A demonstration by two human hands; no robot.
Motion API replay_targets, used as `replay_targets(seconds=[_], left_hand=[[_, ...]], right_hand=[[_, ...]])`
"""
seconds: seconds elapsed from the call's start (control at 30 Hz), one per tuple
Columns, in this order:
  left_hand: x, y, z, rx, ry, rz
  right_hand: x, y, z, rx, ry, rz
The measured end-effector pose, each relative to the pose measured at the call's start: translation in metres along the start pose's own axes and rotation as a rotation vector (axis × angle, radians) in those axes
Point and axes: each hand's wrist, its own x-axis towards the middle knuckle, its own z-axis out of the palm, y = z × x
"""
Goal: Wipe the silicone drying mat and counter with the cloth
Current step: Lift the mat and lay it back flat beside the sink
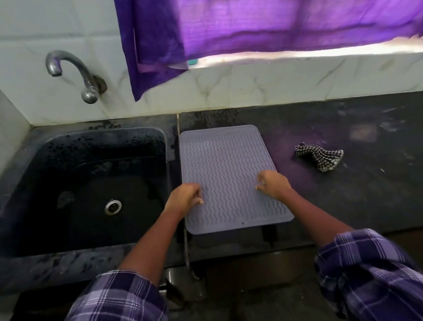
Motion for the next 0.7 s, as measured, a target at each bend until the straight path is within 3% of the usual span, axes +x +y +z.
replay_targets(seconds=[0.23, 0.5, 0.7], left_hand=[[-0.040, 0.030, 0.021, 0.117, -0.116, -0.070], [-0.059, 0.051, 0.048, 0.534, -0.148, -0.106], [-0.049, 0.049, 0.054, 0.636, -0.139, -0.047]], right_hand=[[-0.048, 0.026, 0.002, -0.046, -0.215, -0.105], [-0.072, 0.028, 0.015, -0.291, -0.180, -0.290], [-0.071, 0.020, 0.021, -0.604, -0.120, -0.430]])
